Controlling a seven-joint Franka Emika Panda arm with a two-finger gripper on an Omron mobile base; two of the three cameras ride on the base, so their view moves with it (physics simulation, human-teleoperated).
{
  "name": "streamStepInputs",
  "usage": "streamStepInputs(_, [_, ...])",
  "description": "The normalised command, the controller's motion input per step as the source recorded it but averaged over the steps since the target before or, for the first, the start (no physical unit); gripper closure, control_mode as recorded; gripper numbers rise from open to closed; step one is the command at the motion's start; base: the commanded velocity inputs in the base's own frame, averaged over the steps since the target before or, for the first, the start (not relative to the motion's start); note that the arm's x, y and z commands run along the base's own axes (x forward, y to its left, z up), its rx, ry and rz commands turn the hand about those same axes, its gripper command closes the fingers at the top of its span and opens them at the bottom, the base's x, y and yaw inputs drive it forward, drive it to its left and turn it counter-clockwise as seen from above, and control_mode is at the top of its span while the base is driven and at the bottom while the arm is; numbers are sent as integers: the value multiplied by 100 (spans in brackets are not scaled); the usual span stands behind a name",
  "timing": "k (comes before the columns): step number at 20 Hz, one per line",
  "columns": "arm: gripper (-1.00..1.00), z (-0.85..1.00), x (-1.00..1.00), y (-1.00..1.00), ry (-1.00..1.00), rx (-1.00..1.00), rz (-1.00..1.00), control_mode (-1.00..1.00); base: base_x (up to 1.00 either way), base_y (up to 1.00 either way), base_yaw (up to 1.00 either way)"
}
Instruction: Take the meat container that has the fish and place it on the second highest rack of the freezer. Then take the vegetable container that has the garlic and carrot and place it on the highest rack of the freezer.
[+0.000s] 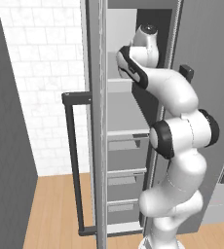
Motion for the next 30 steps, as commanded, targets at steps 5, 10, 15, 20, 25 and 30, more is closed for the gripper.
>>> streamStepInputs(5, [-100,-22,-43,-3,-37,-3,0,-100,0,0,0])
streamStepInputs(10, [-100,85,-100,-41,-20,2,0,-100,0,0,0])
streamStepInputs(15, [-100,47,-100,-11,4,-1,1,-100,0,0,0])
streamStepInputs(20, [-100,-11,-100,4,21,-13,10,-100,0,0,0])
streamStepInputs(25, [-100,-42,-100,-1,16,-15,7,-100,0,0,0])
streamStepInputs(30, [-100,-82,-100,-2,11,-9,4,-100,0,0,0])
